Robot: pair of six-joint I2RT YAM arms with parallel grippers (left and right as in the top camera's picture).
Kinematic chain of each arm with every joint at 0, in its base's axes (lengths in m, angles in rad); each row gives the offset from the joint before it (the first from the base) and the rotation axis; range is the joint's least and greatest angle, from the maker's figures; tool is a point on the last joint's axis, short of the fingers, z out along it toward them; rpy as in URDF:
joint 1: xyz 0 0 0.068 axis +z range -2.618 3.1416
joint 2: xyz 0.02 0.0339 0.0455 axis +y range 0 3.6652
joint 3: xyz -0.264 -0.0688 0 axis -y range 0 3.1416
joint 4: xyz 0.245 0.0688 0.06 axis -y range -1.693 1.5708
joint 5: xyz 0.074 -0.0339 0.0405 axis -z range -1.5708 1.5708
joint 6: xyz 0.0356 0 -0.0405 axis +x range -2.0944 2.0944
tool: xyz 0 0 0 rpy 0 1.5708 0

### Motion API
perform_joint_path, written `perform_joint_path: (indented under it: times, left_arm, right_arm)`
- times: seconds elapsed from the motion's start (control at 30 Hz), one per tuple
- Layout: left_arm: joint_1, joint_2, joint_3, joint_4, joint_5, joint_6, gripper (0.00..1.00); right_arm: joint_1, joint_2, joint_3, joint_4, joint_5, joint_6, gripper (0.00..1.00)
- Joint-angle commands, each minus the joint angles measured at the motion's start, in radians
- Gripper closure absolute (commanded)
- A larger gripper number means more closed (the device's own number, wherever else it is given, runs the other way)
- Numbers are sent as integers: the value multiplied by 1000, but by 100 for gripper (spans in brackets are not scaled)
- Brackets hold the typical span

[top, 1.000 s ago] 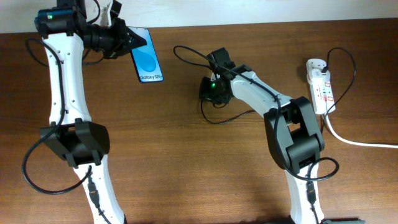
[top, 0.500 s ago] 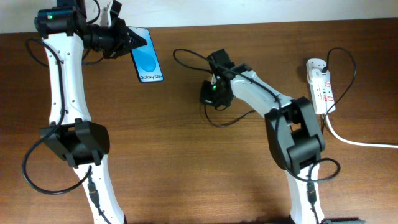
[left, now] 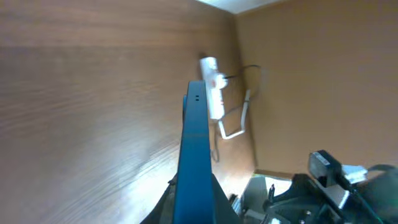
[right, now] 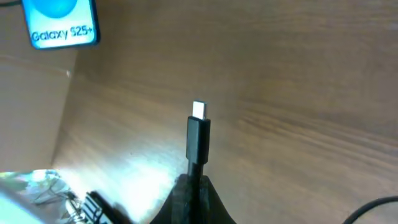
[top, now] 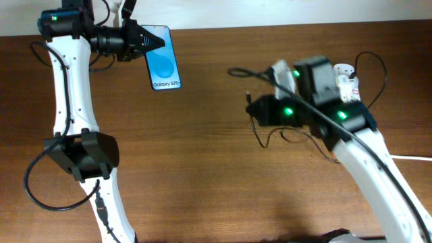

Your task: Plug charger to phone and switch on socket

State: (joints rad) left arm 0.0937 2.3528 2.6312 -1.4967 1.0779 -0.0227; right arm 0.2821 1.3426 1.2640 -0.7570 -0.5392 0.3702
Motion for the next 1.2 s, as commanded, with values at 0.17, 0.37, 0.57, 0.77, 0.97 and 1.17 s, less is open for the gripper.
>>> perform_joint_path:
  times: [0.17,0.37,0.57,0.77,0.97,1.17]
  left_arm:
    - [-86,2,16,16,263,54,100]
    - [-113,2,16,101,436,-80,100]
    - [-118,2,16,101,495,-131,100]
    - [-147,2,17,101,409,-131,100]
    - [-176,2,16,100,327,-149,100]
    - [-183,2,16,93,309,-149,100]
  right_arm:
    - [-43,-212,-295,232,-218,125,96]
    - [133,-190,-380,621,-138,329,96]
    - [257,-48,-379,908,-135,461,96]
    - [261,-34,-348,918,-53,477,96]
    - [261,-34,-342,918,-24,476,96]
    - [261,-34,-342,922,-24,473,96]
